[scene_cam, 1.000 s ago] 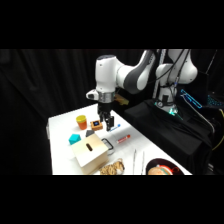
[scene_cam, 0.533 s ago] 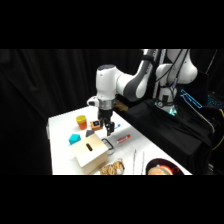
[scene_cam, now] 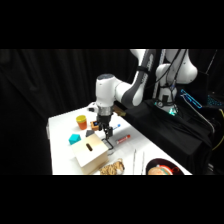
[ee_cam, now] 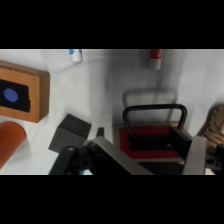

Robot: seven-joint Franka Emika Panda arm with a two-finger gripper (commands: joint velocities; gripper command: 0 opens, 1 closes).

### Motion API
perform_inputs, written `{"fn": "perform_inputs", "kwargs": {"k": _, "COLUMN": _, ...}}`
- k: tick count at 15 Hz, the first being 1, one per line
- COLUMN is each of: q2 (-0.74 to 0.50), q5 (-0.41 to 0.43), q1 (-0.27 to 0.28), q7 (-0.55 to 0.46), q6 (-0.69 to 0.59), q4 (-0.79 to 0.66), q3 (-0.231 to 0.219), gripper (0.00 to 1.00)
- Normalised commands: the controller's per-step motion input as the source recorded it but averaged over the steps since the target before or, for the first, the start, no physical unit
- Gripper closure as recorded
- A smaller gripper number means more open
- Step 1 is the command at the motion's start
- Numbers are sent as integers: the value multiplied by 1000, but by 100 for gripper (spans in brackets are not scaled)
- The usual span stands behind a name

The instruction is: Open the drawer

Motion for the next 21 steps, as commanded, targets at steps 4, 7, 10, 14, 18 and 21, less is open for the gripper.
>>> {"fn": "perform_inputs", "kwargs": {"k": 4, "q2": 175, "q5": 19, "q1": -31, "q7": -156, "q6": 205, "q4": 134, "q3": -12, "gripper": 0}}
{"fn": "perform_inputs", "kwargs": {"k": 7, "q2": 157, "q5": 50, "q1": -56, "q7": -175, "q6": 189, "q4": 125, "q3": 12, "gripper": 0}}
{"fn": "perform_inputs", "kwargs": {"k": 10, "q2": 134, "q5": 70, "q1": -78, "q7": -194, "q6": 192, "q4": 99, "q3": 39, "gripper": 0}}
{"fn": "perform_inputs", "kwargs": {"k": 14, "q2": 114, "q5": 85, "q1": -106, "q7": -218, "q6": 208, "q4": 69, "q3": 77, "gripper": 0}}
{"fn": "perform_inputs", "kwargs": {"k": 18, "q2": 103, "q5": 95, "q1": -126, "q7": -233, "q6": 198, "q4": 57, "q3": 111, "gripper": 0}}
{"fn": "perform_inputs", "kwargs": {"k": 21, "q2": 100, "q5": 89, "q1": -109, "q7": -210, "q6": 186, "q4": 58, "q3": 108, "gripper": 0}}
